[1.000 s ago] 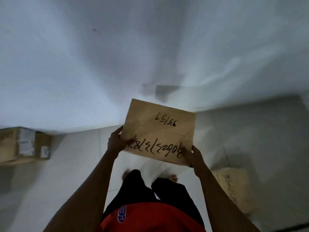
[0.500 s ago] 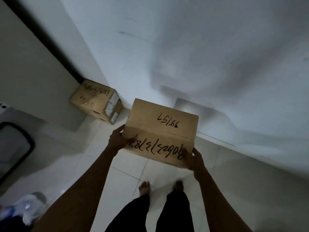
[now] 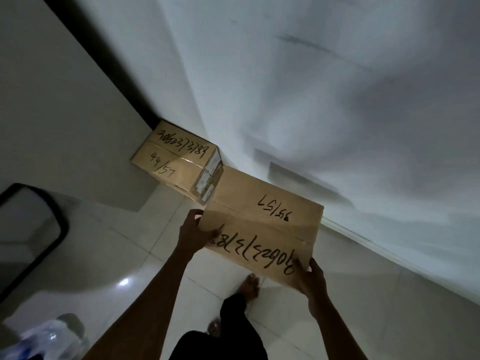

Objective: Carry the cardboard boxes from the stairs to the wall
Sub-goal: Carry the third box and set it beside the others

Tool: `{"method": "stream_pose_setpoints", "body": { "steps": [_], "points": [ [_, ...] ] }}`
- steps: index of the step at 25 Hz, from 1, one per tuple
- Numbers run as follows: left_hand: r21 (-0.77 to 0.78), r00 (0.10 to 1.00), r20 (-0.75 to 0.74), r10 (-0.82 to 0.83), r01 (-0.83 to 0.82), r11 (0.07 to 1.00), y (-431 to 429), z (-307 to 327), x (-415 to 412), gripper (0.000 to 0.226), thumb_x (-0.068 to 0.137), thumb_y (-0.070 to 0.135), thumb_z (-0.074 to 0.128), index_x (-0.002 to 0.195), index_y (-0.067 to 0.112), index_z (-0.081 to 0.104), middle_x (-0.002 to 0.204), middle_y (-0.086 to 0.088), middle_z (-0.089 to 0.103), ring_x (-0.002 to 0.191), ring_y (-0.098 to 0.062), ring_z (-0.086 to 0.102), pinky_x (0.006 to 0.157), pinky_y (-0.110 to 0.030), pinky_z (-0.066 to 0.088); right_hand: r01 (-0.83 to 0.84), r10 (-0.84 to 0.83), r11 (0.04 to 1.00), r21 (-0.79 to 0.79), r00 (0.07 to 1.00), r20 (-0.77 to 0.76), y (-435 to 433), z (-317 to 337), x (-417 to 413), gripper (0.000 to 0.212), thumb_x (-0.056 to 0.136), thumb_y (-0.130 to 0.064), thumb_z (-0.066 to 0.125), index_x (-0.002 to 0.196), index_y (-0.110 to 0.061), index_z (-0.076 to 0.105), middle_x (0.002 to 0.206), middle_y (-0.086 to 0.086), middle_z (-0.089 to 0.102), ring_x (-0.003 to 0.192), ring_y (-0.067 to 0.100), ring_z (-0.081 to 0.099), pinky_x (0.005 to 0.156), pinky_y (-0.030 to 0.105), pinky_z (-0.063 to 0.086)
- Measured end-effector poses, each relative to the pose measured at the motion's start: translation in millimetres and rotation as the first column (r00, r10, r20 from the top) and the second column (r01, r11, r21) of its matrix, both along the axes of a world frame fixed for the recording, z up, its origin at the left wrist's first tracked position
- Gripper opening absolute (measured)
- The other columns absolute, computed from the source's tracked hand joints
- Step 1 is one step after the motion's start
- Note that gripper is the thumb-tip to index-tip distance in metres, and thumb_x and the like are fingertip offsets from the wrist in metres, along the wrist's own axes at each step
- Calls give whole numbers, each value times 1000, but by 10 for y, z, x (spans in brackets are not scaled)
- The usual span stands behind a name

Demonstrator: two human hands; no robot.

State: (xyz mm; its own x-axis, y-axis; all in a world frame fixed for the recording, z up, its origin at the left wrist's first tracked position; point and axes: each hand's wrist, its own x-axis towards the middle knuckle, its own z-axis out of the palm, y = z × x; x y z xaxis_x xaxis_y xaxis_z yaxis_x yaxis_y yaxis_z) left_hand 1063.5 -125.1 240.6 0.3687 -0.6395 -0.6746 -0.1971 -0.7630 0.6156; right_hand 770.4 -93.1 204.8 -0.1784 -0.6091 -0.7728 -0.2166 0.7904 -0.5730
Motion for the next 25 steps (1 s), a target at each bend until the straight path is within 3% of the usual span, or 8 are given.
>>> {"method": "stream_pose_setpoints", "body": {
  "steps": [5, 10, 14, 18, 21, 23, 25],
  "points": [
    [40, 998, 11, -61, 61, 997, -391, -1464, 642, 64, 66, 13, 84, 122, 21, 53, 122, -10, 67, 99, -28, 68, 75, -46, 61, 67, -62, 994, 84, 996, -60, -399, -1407, 577, 46, 88, -45, 63, 126, -19, 62, 104, 6, 67, 99, 29, 62, 82, 42, 53],
    [116, 987, 30, -156, 151, 982, -618, -2883, 1031, 78, 66, 8, 81, 134, 27, 50, 132, -9, 61, 115, -29, 60, 88, -44, 58, 65, -60, 995, 76, 996, -63, -556, -2709, 933, 45, 87, -45, 63, 126, -23, 61, 107, 4, 70, 88, 11, 62, 62, 28, 51],
    [164, 984, 63, -166, 153, 974, -834, -3699, 1163, 82, 69, 5, 78, 141, 26, 44, 119, -14, 66, 110, -32, 62, 89, -43, 56, 91, -85, 994, 60, 993, -85, -678, -3535, 1134, 48, 82, -55, 65, 123, -29, 63, 109, 3, 72, 99, 23, 67, 81, 48, 59],
    [141, 965, 165, -206, 184, 973, -1020, -4156, 1146, 76, 76, 8, 75, 143, 20, 41, 128, -18, 62, 115, -36, 60, 93, -52, 54, 114, -110, 993, 28, 987, -117, -803, -4033, 1253, 51, 81, -58, 63, 124, -31, 61, 106, 0, 73, 97, 23, 69, 84, 51, 58],
    [135, 850, 377, -369, 343, 930, -1035, -4277, 1069, 74, 84, 12, 68, 147, 14, 31, 140, -18, 51, 124, -36, 54, 97, -49, 50, 116, -114, 993, 3, 982, -147, -931, -4204, 1377, 48, 86, -54, 60, 129, -31, 56, 106, 1, 72, 96, 21, 69, 81, 47, 59],
    [160, 676, 544, -497, 498, 852, -1007, -4311, 988, 81, 85, 14, 68, 150, 13, 20, 153, -19, 32, 136, -38, 42, 100, -48, 50, 112, -111, 994, -3, 981, -159, -1032, -4232, 1463, 48, 88, -54, 59, 129, -30, 54, 106, 2, 72, 94, 18, 69, 76, 41, 59],
    [209, 552, 577, -601, 612, 763, -999, -4296, 881, 88, 84, 27, 69, 151, 11, 14, 159, -21, 14, 145, -40, 24, 106, -49, 45, 109, -109, 994, -9, 981, -160, -1092, -4234, 1522, 49, 88, -54, 57, 130, -28, 52, 107, 2, 71, 93, 17, 68, 70, 34, 56]
  ]
}}
